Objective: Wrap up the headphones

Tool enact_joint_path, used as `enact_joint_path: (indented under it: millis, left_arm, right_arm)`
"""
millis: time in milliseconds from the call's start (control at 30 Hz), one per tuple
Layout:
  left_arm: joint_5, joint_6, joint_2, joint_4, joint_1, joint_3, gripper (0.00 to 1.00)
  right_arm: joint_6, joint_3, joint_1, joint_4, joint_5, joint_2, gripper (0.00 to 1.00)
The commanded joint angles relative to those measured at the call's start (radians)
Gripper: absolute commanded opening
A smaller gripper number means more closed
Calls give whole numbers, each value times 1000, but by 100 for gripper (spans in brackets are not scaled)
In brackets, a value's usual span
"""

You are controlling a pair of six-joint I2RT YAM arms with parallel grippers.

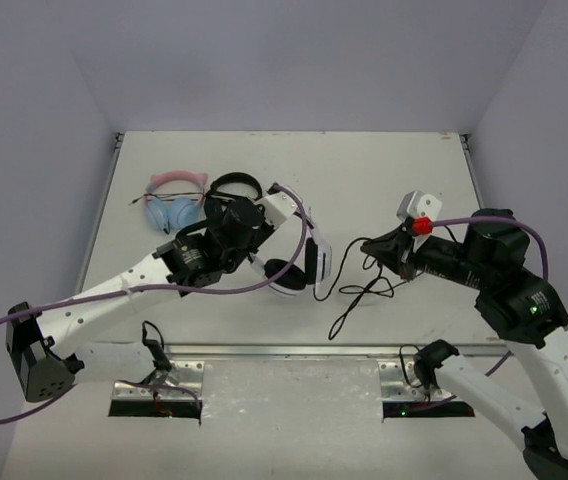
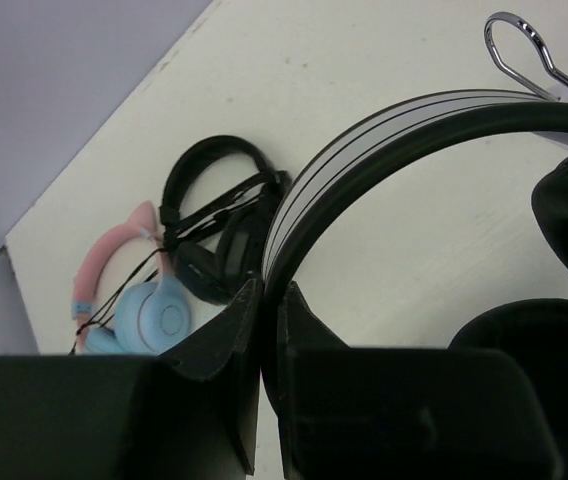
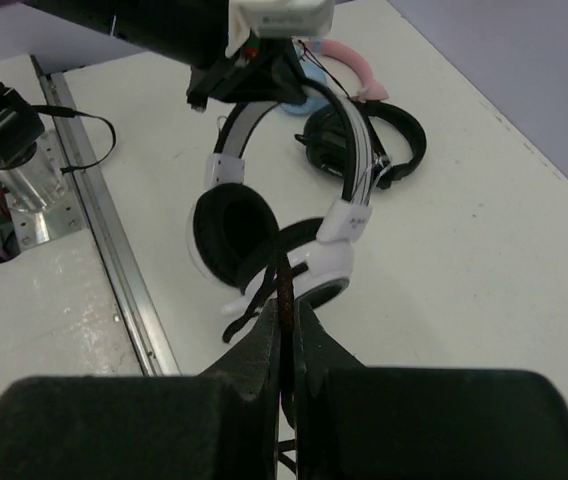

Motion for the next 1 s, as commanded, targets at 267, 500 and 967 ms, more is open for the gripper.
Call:
enact_joint_path:
  millis: [267,500,967]
  left_arm:
    - [494,9,49,-61,-227,-15,1]
    - [621,16,-40,-129,-309,-18,0]
    - [564,-7,-147,-146,-340,39,0]
  right_arm:
    - [-108,139,5,63,-106,114,1]
    - [-210,90,16,55,130,123,1]
    - [-144,-54,21,92,-104,183,1]
